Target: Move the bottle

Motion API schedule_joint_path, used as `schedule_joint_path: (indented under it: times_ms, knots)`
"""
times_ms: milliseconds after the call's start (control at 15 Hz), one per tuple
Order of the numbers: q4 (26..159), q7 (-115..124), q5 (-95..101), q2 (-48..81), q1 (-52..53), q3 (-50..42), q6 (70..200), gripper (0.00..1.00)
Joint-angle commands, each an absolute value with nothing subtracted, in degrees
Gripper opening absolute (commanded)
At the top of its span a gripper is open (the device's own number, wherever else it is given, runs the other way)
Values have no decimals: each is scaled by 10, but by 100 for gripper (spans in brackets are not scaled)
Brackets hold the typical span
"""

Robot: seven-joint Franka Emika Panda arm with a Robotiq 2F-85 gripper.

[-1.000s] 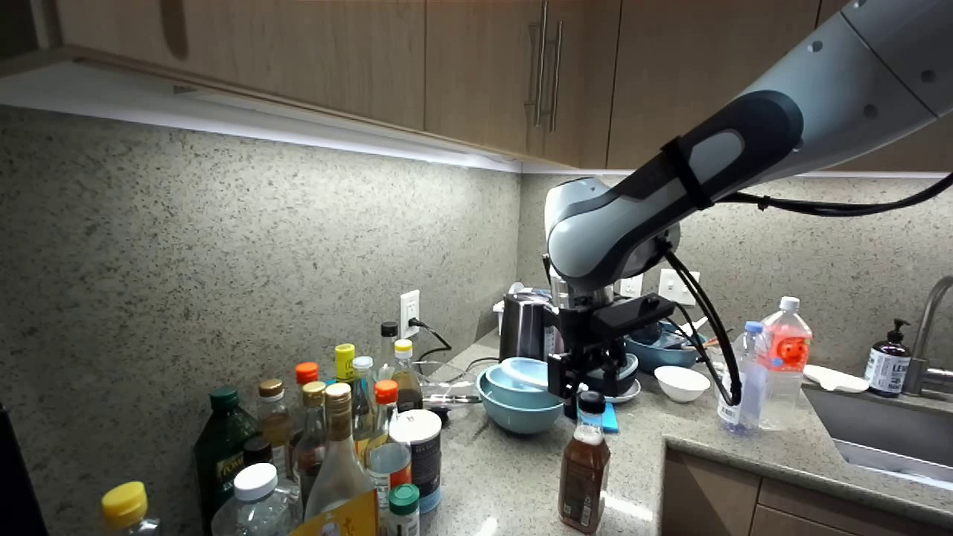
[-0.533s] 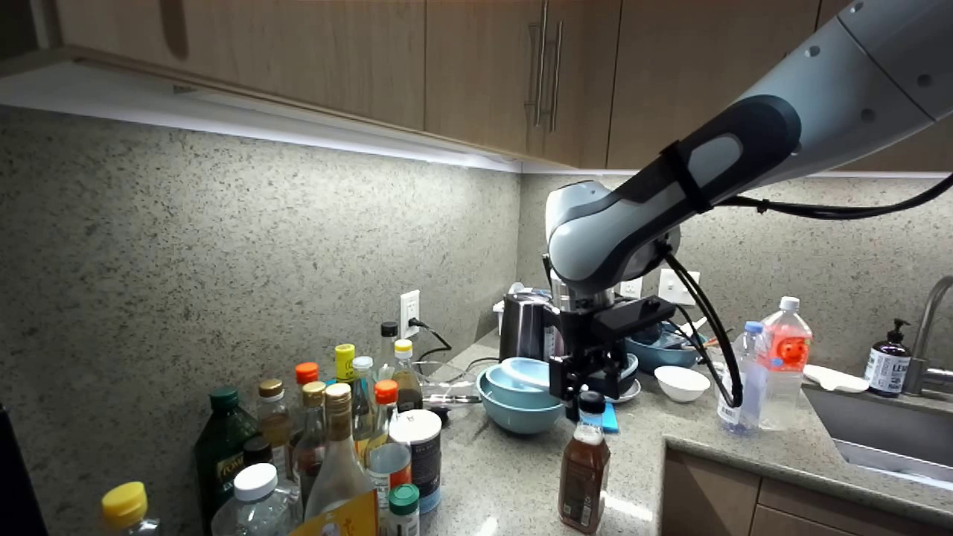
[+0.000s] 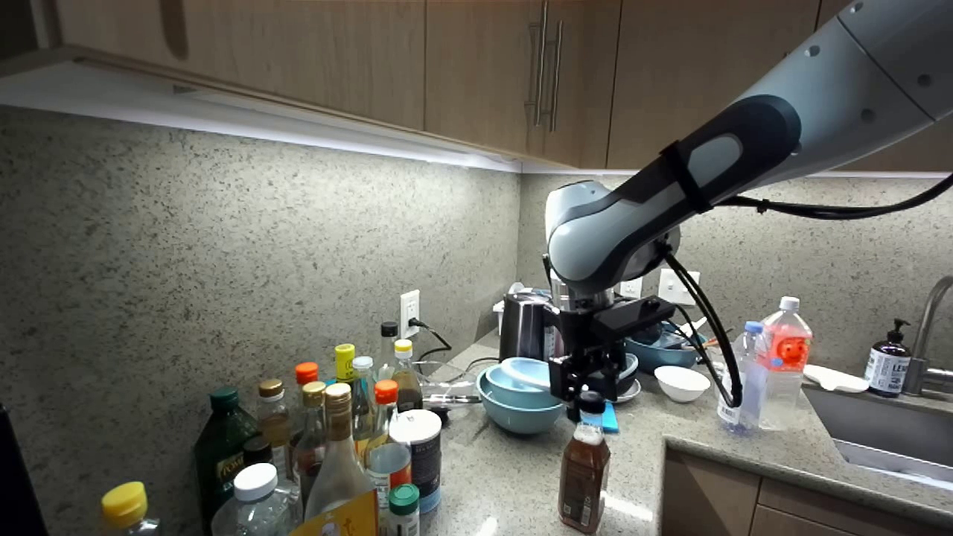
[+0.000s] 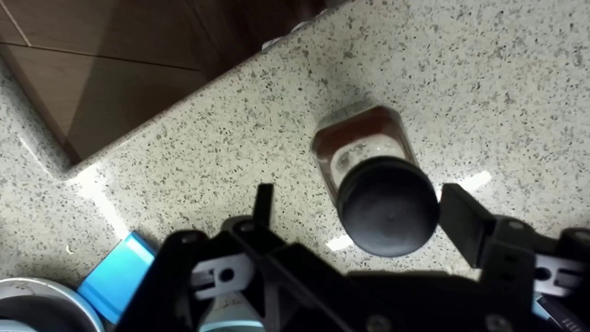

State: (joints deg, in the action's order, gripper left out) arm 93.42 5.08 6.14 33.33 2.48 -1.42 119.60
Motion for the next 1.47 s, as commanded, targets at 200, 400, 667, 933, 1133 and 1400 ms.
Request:
schedule_joint_path:
  times_ms: [200,400,667,933,1133,1400]
  knots:
    - [932,54,54,335,23,-13,1202,41]
    - [930,54,52,336,23,-12,1203,21]
    - [950,53,51,316,26,-8,1207,21]
    - [991,43,44,276,29,9,1234,21]
    - [1018,47,44,252,36,17,1256,21]
    - [1052,54,51,224,44,15,1264,21]
